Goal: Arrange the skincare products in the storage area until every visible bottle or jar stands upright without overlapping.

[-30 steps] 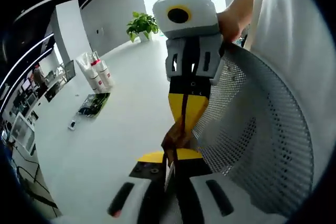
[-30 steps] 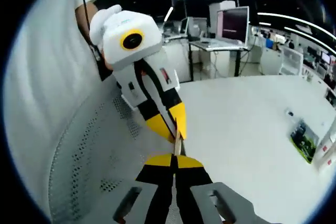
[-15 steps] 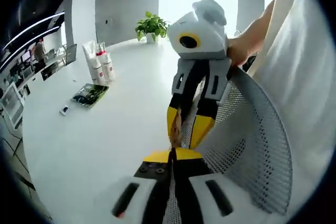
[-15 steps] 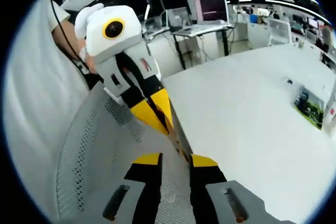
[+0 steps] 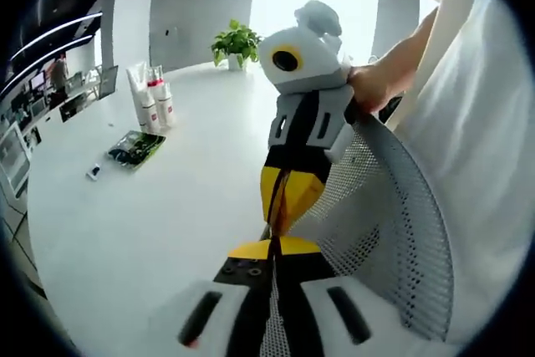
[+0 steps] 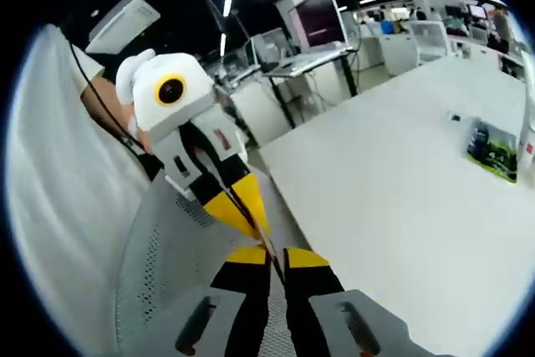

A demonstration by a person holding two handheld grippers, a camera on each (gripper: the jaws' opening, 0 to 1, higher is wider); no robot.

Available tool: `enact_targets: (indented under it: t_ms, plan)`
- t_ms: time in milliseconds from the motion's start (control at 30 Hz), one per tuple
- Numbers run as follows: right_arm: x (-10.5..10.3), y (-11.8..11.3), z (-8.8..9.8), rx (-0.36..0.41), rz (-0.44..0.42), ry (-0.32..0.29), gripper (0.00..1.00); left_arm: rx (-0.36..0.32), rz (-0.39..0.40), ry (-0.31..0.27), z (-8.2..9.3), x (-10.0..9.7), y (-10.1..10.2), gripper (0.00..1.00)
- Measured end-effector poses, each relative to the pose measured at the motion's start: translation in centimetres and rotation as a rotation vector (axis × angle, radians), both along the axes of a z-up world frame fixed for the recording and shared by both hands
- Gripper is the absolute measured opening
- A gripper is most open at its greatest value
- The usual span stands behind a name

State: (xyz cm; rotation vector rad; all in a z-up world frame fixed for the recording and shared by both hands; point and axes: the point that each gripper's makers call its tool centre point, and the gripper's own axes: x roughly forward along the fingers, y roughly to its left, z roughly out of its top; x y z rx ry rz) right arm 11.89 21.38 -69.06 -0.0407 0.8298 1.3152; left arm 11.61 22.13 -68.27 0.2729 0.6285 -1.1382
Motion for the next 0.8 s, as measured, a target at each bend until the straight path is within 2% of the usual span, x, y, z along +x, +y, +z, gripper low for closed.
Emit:
enact_targets:
  t_ms: [67, 233, 367, 433, 700, 800]
  plan:
    - [0.4, -0.3, 0.0, 0.004, -0.037, 0.032, 0.03, 0.007, 0.006, 0.007, -0.2, 0.1, 0.1, 0.00]
    - [0.8, -0.6, 0.5, 0.040, -0.064, 0.051, 0.00, 0.011, 0.020, 0.009, -0.2, 0.3, 0.3, 0.00]
    - [0.4, -0.4, 1.1, 0.079, -0.048, 0.063, 0.00, 0.019, 0.030, -0.051, -0.1, 1.1, 0.4, 0.00]
    - [0.3, -0.5, 1.0, 0.078, -0.037, 0.061, 0.00, 0.030, 0.002, -0.070, -0.3, 0.9, 0.2, 0.00]
    - [0.4, -0.2, 1.8, 0.114, -0.033, 0.053, 0.00, 0.074, -0.003, -0.061, -1.1, 1.0, 0.6, 0.00]
    - [0.3, -0.3, 1.8, 0.116, -0.029, 0.046, 0.00, 0.053, 0.007, -0.038, -0.8, 0.8, 0.6, 0.00]
